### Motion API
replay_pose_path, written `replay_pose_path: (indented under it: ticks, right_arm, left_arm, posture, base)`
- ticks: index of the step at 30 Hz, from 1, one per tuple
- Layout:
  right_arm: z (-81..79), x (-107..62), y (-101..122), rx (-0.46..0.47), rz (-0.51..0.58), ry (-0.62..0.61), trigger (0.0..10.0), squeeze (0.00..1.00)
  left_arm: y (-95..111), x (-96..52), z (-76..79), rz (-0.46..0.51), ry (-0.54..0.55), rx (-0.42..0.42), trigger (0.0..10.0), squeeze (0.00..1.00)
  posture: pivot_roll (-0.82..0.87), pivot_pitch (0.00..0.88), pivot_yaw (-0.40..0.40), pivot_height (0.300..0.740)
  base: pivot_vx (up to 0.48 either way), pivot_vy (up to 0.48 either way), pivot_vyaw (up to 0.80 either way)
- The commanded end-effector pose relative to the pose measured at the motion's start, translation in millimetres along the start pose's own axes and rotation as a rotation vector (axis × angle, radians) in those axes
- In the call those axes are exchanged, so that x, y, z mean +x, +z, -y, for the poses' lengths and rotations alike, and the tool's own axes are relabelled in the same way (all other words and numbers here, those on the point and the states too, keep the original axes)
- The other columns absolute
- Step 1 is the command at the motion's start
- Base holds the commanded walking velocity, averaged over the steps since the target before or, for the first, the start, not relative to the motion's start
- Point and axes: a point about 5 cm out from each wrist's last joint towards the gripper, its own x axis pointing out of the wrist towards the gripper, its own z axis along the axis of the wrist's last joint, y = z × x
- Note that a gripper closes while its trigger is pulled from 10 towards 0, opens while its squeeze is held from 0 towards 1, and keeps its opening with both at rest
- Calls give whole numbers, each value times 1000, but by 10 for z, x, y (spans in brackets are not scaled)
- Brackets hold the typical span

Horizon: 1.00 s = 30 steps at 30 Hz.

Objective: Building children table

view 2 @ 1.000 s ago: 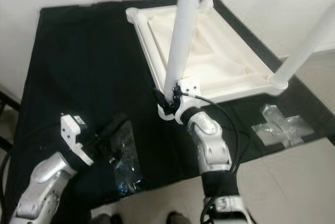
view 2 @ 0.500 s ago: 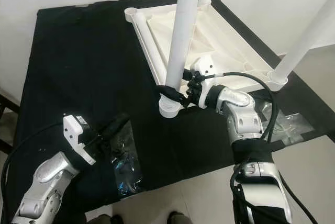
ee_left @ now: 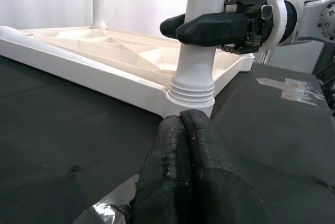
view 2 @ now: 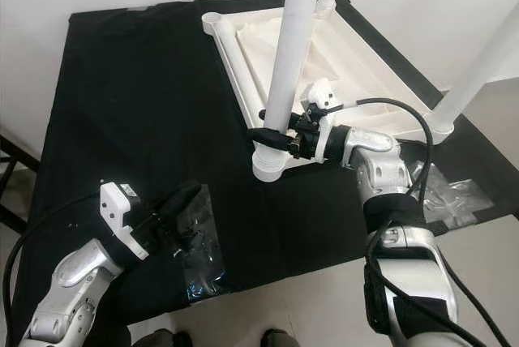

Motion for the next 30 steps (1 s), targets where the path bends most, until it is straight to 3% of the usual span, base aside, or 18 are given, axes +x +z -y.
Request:
replay_pose_path:
  ticks: [1,2,5,7,8,9,10,11,13,14,15,18,21,22,23,24,27,30]
  right_arm:
    - [3,-48,-93,41,-17,-3,0,0]
    - [9,-75,-106,27,-21,-35,0,0]
    - [50,-154,-280,53,-51,-312,0,0]
    - [50,-154,-280,53,-51,-312,0,0]
    - [29,-135,-396,48,-74,-454,0,0]
    - [-18,-130,-581,119,-93,-749,0,0]
    - [-153,-137,-746,184,-124,-912,0,0]
    - [-364,-71,-849,229,-128,-974,0,0]
    - [-364,-71,-849,229,-128,-974,0,0]
    - [-502,-20,-883,257,-120,-980,0,0]
    - [-570,52,-818,185,-105,-921,0,0]
    - [-549,91,-762,120,-100,-881,0,0]
    - [-501,84,-778,114,-116,-883,0,0]
    - [-478,78,-771,96,-132,-910,10000,0]
    - [-457,88,-733,86,-120,-897,10000,0]
    - [-446,91,-691,76,-111,-909,10000,1000]
    - [-418,95,-640,63,-96,-903,10000,1000]
    - [-310,92,-432,18,-29,-863,10000,1000]
  left_arm:
    - [-28,-21,25,-9,-4,-7,10000,0]
    - [-27,-19,26,-8,-5,-8,10000,0]
    - [-22,-25,15,-7,-4,-10,10000,0]
    - [-22,-25,15,-7,-4,-10,10000,0]
    - [-19,-28,7,-7,-4,-11,10000,0]
    - [-18,-29,-3,-7,-4,-12,10000,0]
    - [-18,-29,-10,-8,-4,-13,10000,0]
    - [-19,-25,-16,-10,-9,-11,10000,0]
    - [-19,-25,-16,-10,-9,-11,10000,0]
    - [-20,-23,-22,-12,-12,-10,10000,0]
    - [-24,-19,-34,-13,-12,-10,10000,0]
    - [-33,-10,-50,-14,-14,-16,10000,0]
    - [-37,1,-59,-14,-17,-18,10000,0]
    - [-36,2,-64,-13,-12,-13,10000,0]
    - [-35,3,-66,-12,-5,-9,10000,0]
    - [-35,5,-67,-12,-1,-6,10000,0]
    - [-35,8,-64,-11,1,-5,10000,0]
    - [-36,17,-55,-10,-4,-7,10000,0]
  posture:
    - [31,164,-20,740]
    - [28,166,-21,740]
    - [10,170,-22,740]
    - [10,170,-22,740]
    - [6,173,-15,740]
    - [0,175,-9,740]
    - [0,175,-9,740]
    - [6,172,-2,740]
    - [6,172,-2,740]
    - [4,170,0,740]
    - [-17,161,13,740]
    - [-20,155,2,740]
    - [-16,152,0,740]
    - [-14,151,1,740]
    - [-9,150,-2,740]
    - [-7,149,-2,740]
    - [-4,150,-5,740]
    - [-5,151,-6,740]
  base:
    - [0,0,0]
    - [0,0,0]
    - [0,0,0]
    - [0,0,0]
    - [0,0,0]
    - [0,0,0]
    - [0,0,0]
    - [0,0,0]
    - [0,0,0]
    - [0,0,0]
    - [0,0,0]
    - [0,0,0]
    - [0,0,0]
    - [0,0,0]
    - [0,0,0]
    - [0,0,0]
    - [0,0,0]
    - [0,0,0]
